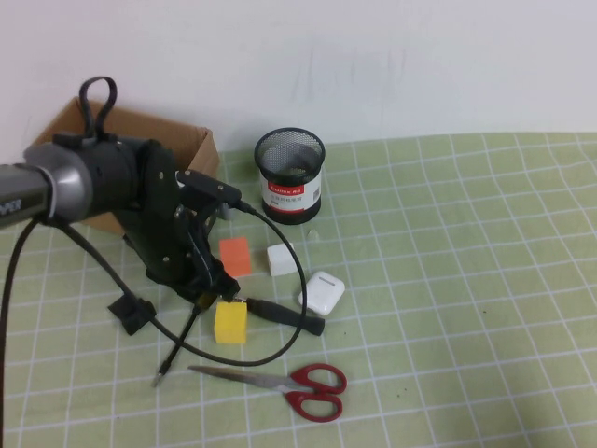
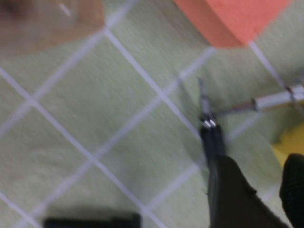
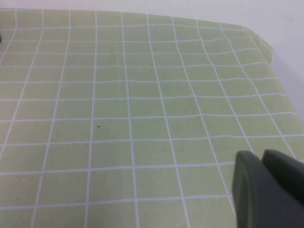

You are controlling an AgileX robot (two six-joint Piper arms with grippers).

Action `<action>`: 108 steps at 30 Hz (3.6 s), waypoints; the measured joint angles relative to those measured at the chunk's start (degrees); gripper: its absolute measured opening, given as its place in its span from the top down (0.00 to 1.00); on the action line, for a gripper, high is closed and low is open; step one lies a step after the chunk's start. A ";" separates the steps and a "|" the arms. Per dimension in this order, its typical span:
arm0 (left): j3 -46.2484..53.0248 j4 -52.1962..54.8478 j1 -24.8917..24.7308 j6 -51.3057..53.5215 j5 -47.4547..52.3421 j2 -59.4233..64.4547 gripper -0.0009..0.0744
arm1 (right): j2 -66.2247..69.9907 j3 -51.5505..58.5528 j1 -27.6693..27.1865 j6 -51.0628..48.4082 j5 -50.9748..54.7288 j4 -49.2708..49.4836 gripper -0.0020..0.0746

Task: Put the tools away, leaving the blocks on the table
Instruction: Pick up the long Screwdriver from the table, then place the long Screwdriver into the round holder

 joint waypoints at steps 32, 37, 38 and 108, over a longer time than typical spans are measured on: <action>-2.68 4.97 -0.35 -4.53 3.94 5.09 0.92 | 0.00 0.00 0.00 0.00 0.00 0.00 0.99; -2.68 4.40 -0.35 -5.99 7.44 -1.42 0.92 | 0.00 0.00 0.00 0.00 0.00 0.00 0.99; -2.68 3.98 -0.35 -6.13 7.81 -3.30 0.92 | 0.00 0.00 0.00 0.00 0.00 0.00 0.99; -0.99 8.68 -5.47 -21.37 -54.11 -1.77 0.90 | 0.00 0.00 0.00 0.00 0.00 0.00 0.99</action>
